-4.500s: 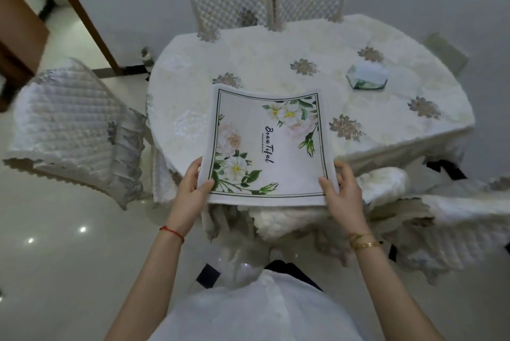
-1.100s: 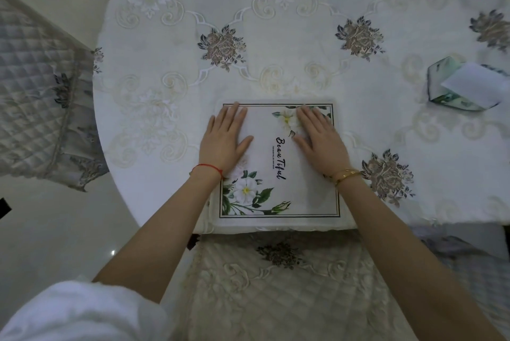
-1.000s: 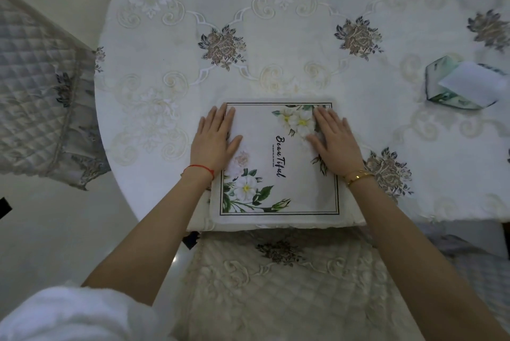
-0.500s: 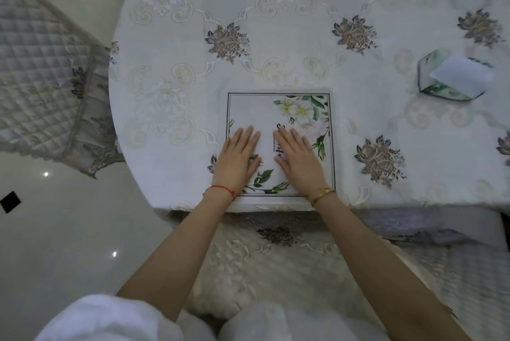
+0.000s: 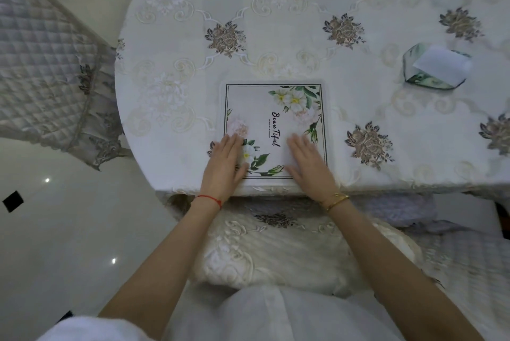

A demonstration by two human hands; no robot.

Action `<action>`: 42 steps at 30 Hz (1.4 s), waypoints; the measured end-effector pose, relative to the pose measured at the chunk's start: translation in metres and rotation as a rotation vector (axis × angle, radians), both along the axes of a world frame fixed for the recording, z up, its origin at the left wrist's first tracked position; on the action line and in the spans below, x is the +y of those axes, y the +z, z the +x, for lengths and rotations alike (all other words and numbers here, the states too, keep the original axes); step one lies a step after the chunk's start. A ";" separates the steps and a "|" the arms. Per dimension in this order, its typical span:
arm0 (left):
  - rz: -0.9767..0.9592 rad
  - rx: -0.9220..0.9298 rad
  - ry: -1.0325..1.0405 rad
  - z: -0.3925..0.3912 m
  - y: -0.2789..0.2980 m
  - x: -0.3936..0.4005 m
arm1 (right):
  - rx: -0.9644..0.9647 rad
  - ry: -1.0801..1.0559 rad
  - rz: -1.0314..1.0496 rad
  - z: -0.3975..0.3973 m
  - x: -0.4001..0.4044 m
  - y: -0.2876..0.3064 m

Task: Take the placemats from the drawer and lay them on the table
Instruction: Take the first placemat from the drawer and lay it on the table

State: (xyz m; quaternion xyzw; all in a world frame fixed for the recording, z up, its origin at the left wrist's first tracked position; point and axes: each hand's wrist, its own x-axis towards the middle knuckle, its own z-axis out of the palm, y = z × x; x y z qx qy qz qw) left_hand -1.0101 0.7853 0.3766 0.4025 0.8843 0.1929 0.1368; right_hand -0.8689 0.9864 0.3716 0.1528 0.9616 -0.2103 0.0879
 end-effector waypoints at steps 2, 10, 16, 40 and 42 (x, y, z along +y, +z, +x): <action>-0.015 -0.006 -0.036 0.015 -0.002 0.006 | -0.029 0.063 0.010 -0.007 -0.025 -0.006; -0.157 0.007 -0.110 0.010 -0.016 -0.021 | -0.110 -0.023 0.073 0.033 -0.005 -0.011; -0.149 -0.025 -0.018 -0.005 -0.010 -0.028 | -0.076 -0.180 0.013 0.056 0.029 0.003; -0.079 -0.002 -0.057 -0.090 -0.018 0.058 | 0.084 -0.151 0.041 -0.077 0.065 -0.002; -0.087 0.003 -0.083 -0.099 -0.018 0.084 | 0.072 -0.077 0.030 -0.113 0.059 -0.006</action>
